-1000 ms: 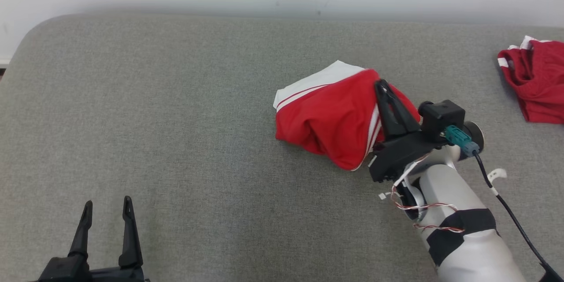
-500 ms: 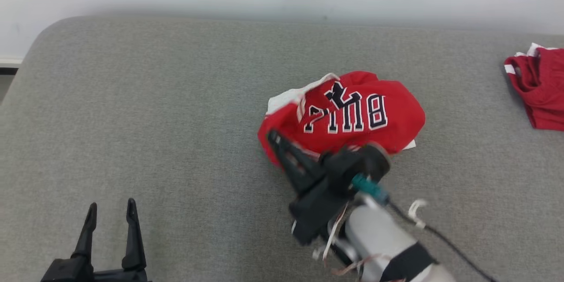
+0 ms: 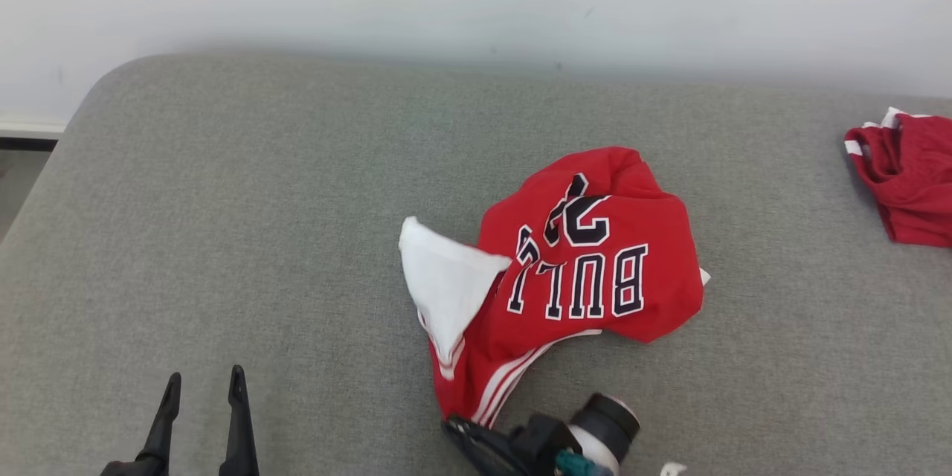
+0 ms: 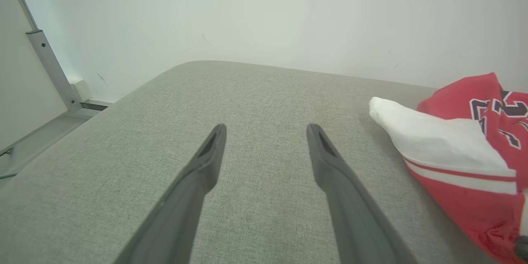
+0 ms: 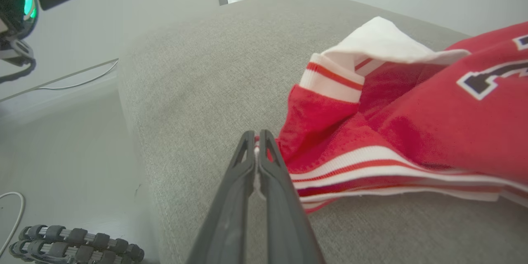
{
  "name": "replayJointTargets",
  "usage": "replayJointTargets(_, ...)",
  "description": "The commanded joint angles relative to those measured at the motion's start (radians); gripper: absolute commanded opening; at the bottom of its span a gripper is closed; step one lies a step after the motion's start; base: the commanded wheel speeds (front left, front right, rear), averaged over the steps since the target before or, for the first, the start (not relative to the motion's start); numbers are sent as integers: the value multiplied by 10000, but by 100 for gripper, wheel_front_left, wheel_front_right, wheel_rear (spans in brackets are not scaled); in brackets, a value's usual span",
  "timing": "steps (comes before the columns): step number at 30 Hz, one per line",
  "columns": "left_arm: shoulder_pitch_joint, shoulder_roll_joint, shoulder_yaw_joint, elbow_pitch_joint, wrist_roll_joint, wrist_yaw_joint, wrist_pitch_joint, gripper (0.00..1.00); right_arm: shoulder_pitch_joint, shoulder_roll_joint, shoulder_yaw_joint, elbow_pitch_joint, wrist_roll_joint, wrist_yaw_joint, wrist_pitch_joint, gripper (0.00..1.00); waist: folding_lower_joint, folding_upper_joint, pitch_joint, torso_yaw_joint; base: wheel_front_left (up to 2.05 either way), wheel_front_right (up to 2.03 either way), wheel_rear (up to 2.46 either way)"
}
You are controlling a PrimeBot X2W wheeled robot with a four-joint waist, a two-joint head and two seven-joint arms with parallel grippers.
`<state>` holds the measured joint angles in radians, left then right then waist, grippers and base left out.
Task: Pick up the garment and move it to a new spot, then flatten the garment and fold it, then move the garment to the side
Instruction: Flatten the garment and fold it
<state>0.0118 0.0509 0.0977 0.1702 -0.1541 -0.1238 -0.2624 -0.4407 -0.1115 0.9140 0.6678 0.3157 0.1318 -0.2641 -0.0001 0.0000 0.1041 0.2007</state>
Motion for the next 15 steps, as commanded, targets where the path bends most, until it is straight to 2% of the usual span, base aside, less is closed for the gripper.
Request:
replayJointTargets(1,111,-11,-24,9,-26,-20,-34,100,284,-121,165,56,127,-26,0,0,1,0,-133,-146,0,0,0)
replayJointTargets(8,321,-9,-188,67,-13,10,-34,100,955,-703,950,-34,446,-26,0,0,1,0,-441,-270,0,0,0)
replayJointTargets(14,528,-14,-142,0,-35,35,-34,100,1548,-1239,755,42,605,-26,0,0,1,0,-621,-378,0,0,0)
replayJointTargets(15,539,-14,-144,-10,-48,52,-34,100,1601,-1260,628,-16,668,-26,0,16,1,0,-624,-406,0,0,0)
